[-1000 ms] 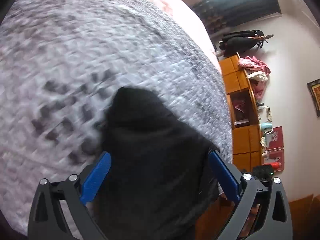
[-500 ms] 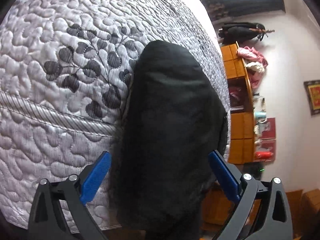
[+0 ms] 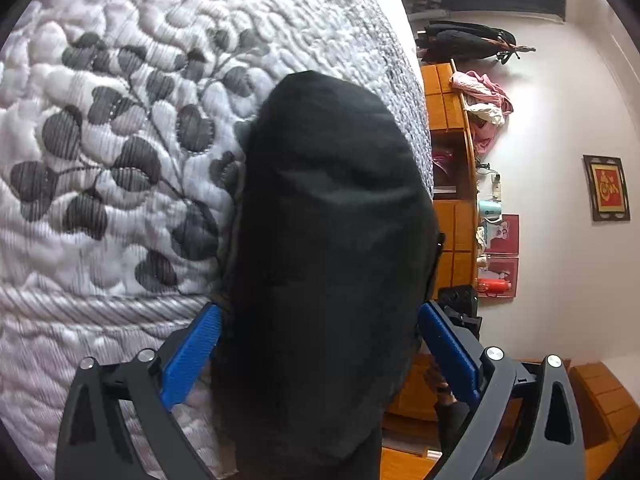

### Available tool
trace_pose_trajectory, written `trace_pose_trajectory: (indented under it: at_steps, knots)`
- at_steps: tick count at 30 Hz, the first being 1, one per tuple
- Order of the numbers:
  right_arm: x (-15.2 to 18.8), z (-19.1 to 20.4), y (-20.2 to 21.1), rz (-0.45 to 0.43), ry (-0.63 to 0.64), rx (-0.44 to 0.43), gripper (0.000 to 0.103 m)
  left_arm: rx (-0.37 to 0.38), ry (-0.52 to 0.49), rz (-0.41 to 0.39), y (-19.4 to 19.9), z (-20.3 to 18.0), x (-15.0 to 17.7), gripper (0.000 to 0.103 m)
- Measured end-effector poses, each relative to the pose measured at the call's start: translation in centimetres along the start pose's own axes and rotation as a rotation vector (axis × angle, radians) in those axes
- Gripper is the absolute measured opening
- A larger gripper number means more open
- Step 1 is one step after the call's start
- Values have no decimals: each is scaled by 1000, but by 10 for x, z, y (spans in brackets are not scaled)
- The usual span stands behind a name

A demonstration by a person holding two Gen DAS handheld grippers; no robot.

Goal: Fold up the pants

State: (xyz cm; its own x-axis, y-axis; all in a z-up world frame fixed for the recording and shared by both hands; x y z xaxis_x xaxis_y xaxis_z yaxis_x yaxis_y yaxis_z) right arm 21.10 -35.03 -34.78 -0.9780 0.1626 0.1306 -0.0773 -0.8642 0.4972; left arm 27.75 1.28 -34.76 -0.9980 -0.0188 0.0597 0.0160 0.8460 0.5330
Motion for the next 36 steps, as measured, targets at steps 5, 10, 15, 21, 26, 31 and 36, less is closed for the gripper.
trace_pose_trajectory:
  at_steps: [5, 10, 15, 21, 26, 31, 36]
  knots:
    - [-11, 6, -18, 37, 3, -48, 97, 69, -10, 33, -7, 1, 0, 99]
    - [-12, 9, -37, 71, 9, -63, 98, 92, -7, 76, -29, 1, 2, 99]
    - [-13, 13, -39, 71, 14, -79, 100, 91, 0, 56, -35, 1, 3, 97]
    - [-10, 20, -47, 48, 62, -37, 89, 32, 34, 40, -32, 6, 8, 65]
    - [1, 39, -38, 22, 120, -20, 51, -22, -2, -22, -22, -7, 13, 40]
    - [4, 92, -33, 21, 224, -8, 45, -78, -44, -73, 4, -26, 15, 36]
    - [-27, 151, -54, 36, 306, -10, 45, -89, -68, -176, 60, -40, -15, 36]
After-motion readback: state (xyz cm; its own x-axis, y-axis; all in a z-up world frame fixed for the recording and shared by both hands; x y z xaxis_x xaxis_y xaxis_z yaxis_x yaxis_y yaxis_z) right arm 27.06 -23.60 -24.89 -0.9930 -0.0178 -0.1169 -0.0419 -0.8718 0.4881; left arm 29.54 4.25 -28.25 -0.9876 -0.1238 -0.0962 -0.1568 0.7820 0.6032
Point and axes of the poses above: each gripper's, at about its wrist camera, not at the fingertips, and y roughly against the way its jaws point, z to its left, x to its underside, the point moved 7 cm from there along -y, roughly the way its jaws point, and after that the axes turned 6 degrees about z, right-handed, at the moved point
